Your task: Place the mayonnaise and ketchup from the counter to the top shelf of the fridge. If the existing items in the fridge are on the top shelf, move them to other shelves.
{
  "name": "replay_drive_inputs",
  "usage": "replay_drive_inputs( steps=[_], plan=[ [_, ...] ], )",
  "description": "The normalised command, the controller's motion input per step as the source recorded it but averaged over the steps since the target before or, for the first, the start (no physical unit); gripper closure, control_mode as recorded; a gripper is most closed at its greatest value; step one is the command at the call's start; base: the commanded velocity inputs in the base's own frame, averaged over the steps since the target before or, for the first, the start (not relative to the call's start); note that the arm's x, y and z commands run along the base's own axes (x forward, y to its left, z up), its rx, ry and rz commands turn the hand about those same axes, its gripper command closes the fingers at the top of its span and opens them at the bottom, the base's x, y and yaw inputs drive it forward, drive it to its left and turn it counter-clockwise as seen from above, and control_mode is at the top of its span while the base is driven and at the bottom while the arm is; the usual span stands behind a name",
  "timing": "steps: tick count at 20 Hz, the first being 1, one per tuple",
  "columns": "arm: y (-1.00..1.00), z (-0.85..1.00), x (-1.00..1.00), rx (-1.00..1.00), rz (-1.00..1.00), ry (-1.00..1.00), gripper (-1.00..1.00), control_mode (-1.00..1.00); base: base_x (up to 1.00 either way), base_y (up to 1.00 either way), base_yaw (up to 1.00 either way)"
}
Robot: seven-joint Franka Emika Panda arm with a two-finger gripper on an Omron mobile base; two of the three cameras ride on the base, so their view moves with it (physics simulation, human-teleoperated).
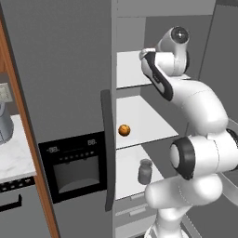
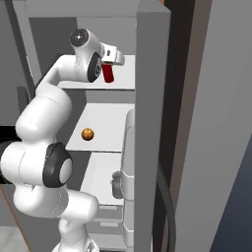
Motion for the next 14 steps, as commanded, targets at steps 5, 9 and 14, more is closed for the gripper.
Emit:
replay_drive_inputs(
  steps=[5,9,14],
  plan=[
    [0.0,-0.03,0.36,0.0,0.0,0.0,1.0,-1.0,0.0,0.0,0.0],
    [0.0,-0.32,0.24,0.0,0.0,0.0,1.0,-1.0,0.0,0.0,0.0],
    [0.0,-0.22,0.23,0.0,0.0,-0.04,-1.0,-1.0,0.0,0.0,0.0]
  ],
)
